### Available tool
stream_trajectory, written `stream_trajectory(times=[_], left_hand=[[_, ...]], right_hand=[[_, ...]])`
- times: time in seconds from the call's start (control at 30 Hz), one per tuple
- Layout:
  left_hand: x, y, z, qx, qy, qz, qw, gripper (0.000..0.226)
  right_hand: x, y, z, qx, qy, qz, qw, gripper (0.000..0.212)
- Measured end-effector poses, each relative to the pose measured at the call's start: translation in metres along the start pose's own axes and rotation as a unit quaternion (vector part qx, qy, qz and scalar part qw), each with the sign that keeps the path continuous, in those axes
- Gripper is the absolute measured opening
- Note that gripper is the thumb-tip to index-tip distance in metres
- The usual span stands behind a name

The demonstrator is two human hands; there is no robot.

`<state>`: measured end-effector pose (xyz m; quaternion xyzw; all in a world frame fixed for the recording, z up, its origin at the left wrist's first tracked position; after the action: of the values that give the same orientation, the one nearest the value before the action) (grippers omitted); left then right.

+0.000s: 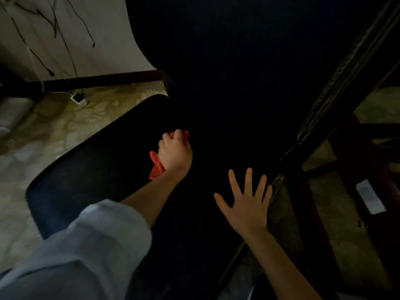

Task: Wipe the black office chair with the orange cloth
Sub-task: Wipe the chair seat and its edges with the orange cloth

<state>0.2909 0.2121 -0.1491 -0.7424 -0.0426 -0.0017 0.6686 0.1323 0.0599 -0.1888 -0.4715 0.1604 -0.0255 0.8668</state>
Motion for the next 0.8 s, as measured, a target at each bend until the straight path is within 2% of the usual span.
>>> stream_trajectory(times=[0.1,0.2,0.3,0.4,0.5,0.63,0.8], left_hand=[[-0.015,0.004,-0.036,-0.007,0.049,-0.020,0.999,0.036],[-0.045,0.006,-0.055,-0.044,0.164,-0.060,0.984,0.032],[-0.068,0.007,-0.051,-0.057,0.273,-0.046,0.959,0.030],[-0.077,0.001,-0.017,-0.057,0.303,-0.050,0.950,0.038],[-0.065,-0.005,0.036,-0.060,0.271,-0.068,0.958,0.042],[-0.010,-0.013,0.108,0.004,0.093,-0.068,0.993,0.035],[0.016,-0.013,0.083,-0.010,-0.036,-0.035,0.999,0.039]], right_hand=[[0.003,0.001,0.000,-0.012,0.005,0.003,1.000,0.081],[0.002,0.001,0.000,-0.025,0.009,0.017,1.000,0.086],[0.001,-0.003,0.001,-0.061,0.035,0.036,0.997,0.085],[0.001,-0.007,0.006,-0.094,0.063,0.056,0.992,0.080],[-0.001,-0.009,0.009,-0.088,0.067,0.065,0.992,0.079],[-0.002,-0.008,0.010,-0.083,0.066,0.067,0.992,0.083],[0.000,-0.006,0.008,-0.086,0.068,0.069,0.991,0.082]])
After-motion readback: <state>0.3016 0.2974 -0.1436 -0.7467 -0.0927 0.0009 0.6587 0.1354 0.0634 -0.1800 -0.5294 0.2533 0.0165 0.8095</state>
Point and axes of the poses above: each hand's wrist, its own x-axis towards the middle knuckle, its own y-axis out of the palm, z = x × y, the point moved 6 cm from there along x, towards the middle knuckle, and after that the axes turned 15 degrees about x, right-handed, at the moved point
